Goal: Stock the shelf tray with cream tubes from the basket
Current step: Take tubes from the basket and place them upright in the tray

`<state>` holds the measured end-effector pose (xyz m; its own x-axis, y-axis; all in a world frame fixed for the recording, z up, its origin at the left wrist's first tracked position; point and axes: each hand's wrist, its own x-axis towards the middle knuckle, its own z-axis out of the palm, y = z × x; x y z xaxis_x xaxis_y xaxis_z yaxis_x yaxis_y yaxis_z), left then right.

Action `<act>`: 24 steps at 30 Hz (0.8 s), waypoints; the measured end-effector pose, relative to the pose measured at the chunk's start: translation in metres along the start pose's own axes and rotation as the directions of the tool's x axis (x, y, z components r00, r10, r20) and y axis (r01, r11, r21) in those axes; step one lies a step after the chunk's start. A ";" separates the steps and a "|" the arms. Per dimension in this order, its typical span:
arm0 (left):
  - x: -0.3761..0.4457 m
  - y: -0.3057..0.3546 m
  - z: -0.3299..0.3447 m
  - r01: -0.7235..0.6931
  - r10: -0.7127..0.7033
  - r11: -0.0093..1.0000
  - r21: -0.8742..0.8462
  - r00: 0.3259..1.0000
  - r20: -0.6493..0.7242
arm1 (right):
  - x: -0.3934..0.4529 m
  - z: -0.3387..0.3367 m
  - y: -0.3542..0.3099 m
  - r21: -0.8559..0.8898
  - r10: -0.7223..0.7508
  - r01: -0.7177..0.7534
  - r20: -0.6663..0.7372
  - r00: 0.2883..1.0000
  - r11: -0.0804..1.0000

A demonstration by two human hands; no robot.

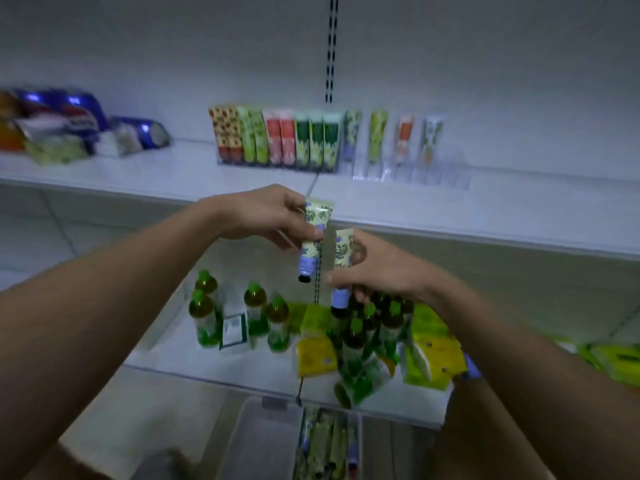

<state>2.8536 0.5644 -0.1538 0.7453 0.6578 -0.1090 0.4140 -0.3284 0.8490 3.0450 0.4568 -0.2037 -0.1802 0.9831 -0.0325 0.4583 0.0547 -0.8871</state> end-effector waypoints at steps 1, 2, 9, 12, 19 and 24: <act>-0.001 0.013 -0.007 -0.039 0.039 0.999 0.004 0.998 -0.057 | -0.001 -0.006 -0.011 0.016 -0.030 0.030 -0.022 0.999 0.999; -0.002 0.024 -0.012 -0.076 0.076 0.997 0.002 0.991 -0.114 | -0.002 -0.011 -0.021 0.026 -0.054 0.055 -0.043 0.998 0.998; 0.016 0.081 -0.041 -0.233 0.224 0.972 0.017 0.905 -0.361 | 0.008 -0.062 -0.074 -0.021 -0.195 0.195 -0.229 0.954 0.981; 0.030 0.101 -0.058 -0.291 0.277 0.957 0.021 0.885 -0.375 | 0.022 -0.087 -0.094 -0.085 -0.213 0.196 -0.327 0.921 0.977; 0.078 0.135 -0.091 -0.323 0.344 0.939 0.118 0.881 -0.324 | 0.068 -0.145 -0.115 -0.345 -0.195 0.050 -0.401 0.895 0.937; 0.117 0.138 -0.108 -0.309 0.355 0.932 0.192 0.884 -0.305 | 0.109 -0.178 -0.118 -0.517 -0.234 -0.026 -0.431 0.871 0.855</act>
<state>2.9416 0.6697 0.0066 0.6462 0.6712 0.3632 0.2561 -0.6390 0.7253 3.1260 0.5890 -0.0203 0.1111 0.9190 0.3782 0.8469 0.1115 -0.5199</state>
